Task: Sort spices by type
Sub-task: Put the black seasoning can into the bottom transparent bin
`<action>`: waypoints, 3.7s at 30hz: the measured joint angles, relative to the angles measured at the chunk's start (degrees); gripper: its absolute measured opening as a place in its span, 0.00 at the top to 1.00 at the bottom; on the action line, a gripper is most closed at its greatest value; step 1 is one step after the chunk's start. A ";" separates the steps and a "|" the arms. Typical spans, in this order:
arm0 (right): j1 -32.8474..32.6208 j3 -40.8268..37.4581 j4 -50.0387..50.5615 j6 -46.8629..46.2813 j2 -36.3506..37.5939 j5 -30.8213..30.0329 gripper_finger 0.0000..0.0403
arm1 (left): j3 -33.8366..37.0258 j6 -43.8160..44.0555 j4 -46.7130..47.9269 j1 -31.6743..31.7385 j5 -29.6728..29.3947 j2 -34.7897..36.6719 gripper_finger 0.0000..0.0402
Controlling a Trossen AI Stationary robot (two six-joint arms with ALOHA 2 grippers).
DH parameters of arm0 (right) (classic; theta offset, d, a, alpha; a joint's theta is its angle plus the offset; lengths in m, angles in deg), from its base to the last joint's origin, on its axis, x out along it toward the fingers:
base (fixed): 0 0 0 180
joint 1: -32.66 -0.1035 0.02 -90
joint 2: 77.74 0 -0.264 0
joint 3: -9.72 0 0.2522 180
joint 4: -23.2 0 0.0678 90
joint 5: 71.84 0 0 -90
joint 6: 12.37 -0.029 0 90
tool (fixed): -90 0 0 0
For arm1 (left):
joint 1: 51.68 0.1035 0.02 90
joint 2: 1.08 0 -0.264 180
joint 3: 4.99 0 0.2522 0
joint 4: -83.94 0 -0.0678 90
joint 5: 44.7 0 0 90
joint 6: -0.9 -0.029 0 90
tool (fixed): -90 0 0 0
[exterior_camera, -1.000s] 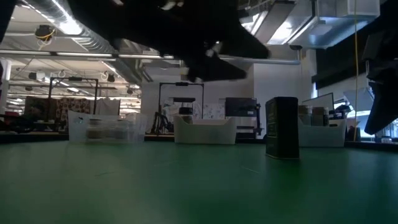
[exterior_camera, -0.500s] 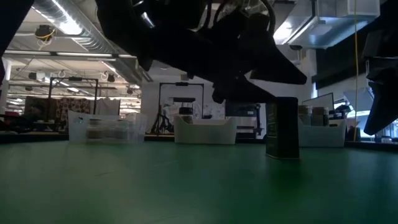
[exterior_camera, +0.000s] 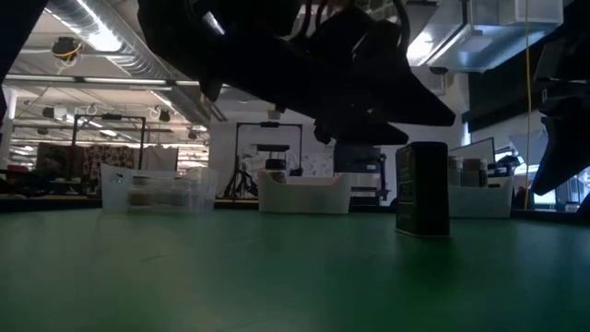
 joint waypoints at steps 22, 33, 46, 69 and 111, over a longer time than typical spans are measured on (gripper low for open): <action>0.00 0.00 -0.18 0.02 0.00 -0.79 0.15 | 0.04 -0.23 -1.52 1.54 4.28 -3.89 0.17; 0.00 0.02 -0.25 -0.31 0.00 -1.62 0.15 | 0.09 -0.10 0.62 -1.01 1.98 -0.54 0.38; -0.02 0.02 -1.55 -0.28 -0.02 -2.93 0.15 | 0.00 9.37 34.90 -15.32 -12.81 23.12 0.36; 0.00 0.02 -6.94 -1.98 -0.02 -14.10 0.15 | 0.02 60.38 88.36 -41.03 -14.45 43.87 0.35; 2.28 0.02 -7.24 -4.55 -0.02 -13.98 0.15 | 18.70 96.14 97.67 -68.33 -14.25 43.75 0.35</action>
